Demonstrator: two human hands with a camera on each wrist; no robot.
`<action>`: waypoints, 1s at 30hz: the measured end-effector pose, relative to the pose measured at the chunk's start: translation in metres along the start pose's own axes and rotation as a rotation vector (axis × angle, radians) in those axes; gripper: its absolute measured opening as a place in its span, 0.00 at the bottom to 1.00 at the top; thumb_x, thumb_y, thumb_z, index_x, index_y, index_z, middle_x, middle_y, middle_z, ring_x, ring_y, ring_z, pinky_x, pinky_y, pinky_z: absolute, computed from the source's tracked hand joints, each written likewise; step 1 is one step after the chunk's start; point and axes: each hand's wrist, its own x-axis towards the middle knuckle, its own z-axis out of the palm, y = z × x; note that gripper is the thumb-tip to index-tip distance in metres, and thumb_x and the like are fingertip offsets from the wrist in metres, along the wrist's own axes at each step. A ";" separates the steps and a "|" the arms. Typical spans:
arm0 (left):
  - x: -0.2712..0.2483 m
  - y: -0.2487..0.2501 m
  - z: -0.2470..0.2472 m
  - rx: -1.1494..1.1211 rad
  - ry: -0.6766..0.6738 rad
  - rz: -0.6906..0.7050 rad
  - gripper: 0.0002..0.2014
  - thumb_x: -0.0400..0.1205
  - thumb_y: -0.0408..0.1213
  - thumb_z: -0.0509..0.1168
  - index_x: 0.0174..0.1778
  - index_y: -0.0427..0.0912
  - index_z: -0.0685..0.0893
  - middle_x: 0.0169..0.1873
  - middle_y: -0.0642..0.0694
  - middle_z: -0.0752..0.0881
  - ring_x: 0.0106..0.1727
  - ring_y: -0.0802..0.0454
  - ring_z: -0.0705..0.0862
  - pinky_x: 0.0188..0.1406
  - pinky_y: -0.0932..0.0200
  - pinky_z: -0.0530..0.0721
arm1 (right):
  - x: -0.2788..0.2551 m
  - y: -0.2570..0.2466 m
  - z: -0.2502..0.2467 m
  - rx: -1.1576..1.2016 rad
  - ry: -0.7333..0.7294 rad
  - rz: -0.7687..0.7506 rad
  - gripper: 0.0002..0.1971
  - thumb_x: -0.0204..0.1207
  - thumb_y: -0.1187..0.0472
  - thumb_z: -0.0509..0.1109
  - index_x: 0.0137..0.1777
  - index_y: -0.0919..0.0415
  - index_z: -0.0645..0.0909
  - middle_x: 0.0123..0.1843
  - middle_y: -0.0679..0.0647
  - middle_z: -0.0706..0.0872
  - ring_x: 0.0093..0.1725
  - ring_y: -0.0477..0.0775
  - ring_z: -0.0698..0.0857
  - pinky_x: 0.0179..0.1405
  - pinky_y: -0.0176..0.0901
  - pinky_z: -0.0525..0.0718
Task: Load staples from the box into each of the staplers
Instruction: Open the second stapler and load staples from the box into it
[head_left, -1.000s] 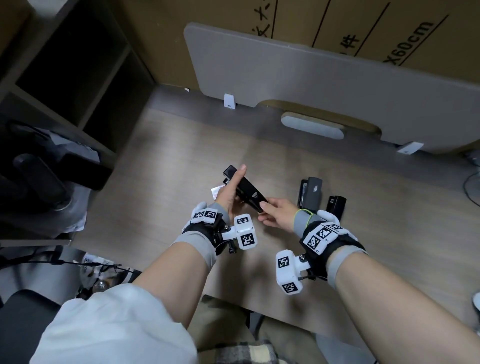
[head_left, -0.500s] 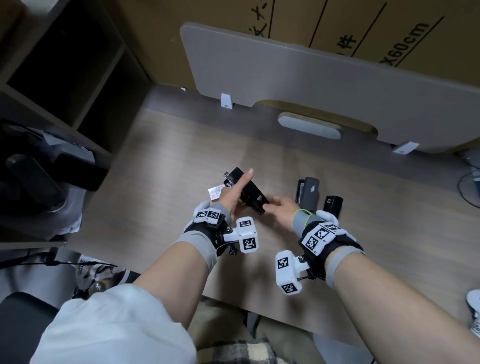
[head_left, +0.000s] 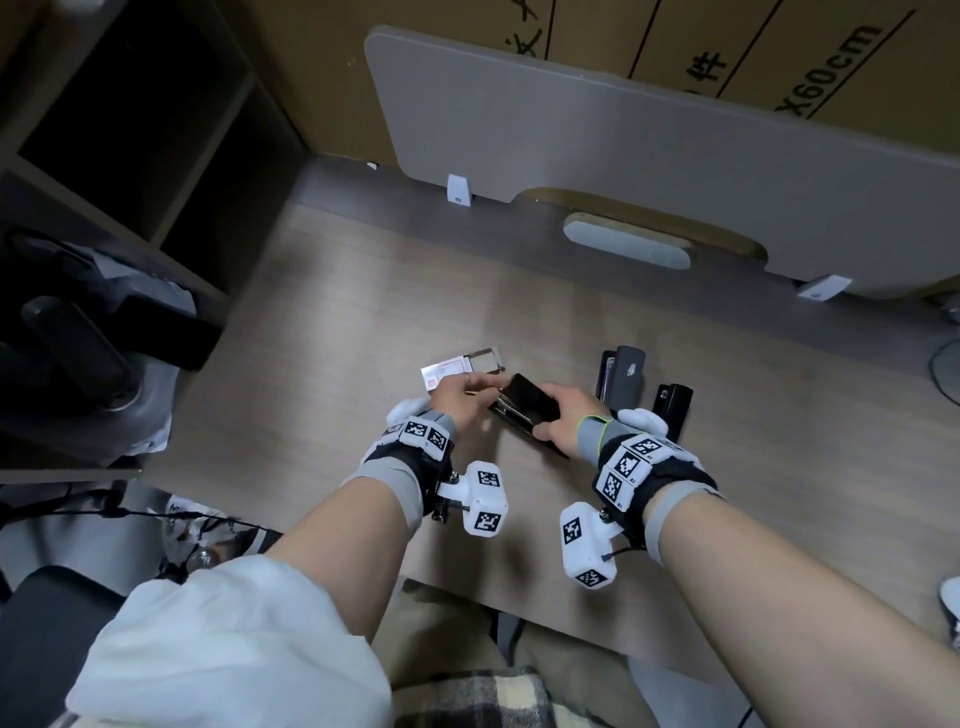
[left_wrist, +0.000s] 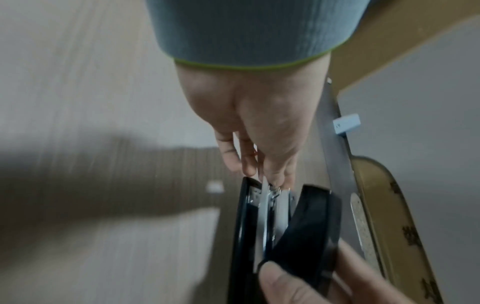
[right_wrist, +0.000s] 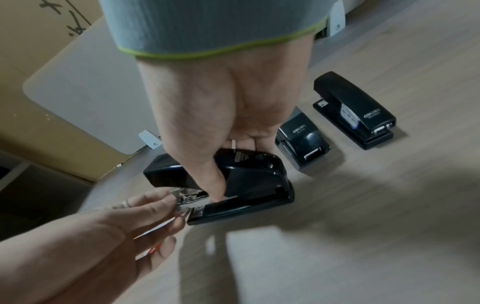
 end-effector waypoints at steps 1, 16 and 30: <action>0.000 0.001 0.002 0.022 0.023 0.006 0.11 0.83 0.26 0.65 0.53 0.42 0.90 0.40 0.46 0.88 0.34 0.59 0.84 0.36 0.67 0.85 | 0.001 -0.001 -0.001 -0.010 0.002 -0.002 0.27 0.69 0.60 0.75 0.67 0.37 0.78 0.52 0.47 0.88 0.53 0.57 0.87 0.48 0.39 0.81; -0.003 -0.027 -0.014 -0.229 0.438 -0.232 0.11 0.73 0.26 0.66 0.34 0.47 0.88 0.34 0.40 0.90 0.31 0.47 0.85 0.39 0.53 0.86 | 0.023 -0.015 -0.013 -0.229 0.043 -0.134 0.28 0.75 0.76 0.61 0.65 0.46 0.84 0.57 0.53 0.89 0.57 0.61 0.85 0.47 0.36 0.72; 0.044 -0.032 -0.063 0.355 0.256 -0.041 0.29 0.65 0.39 0.80 0.64 0.57 0.85 0.63 0.45 0.73 0.63 0.51 0.77 0.69 0.64 0.72 | 0.093 -0.076 0.000 -0.105 0.038 0.125 0.13 0.78 0.63 0.66 0.59 0.62 0.86 0.60 0.57 0.88 0.54 0.59 0.85 0.58 0.42 0.79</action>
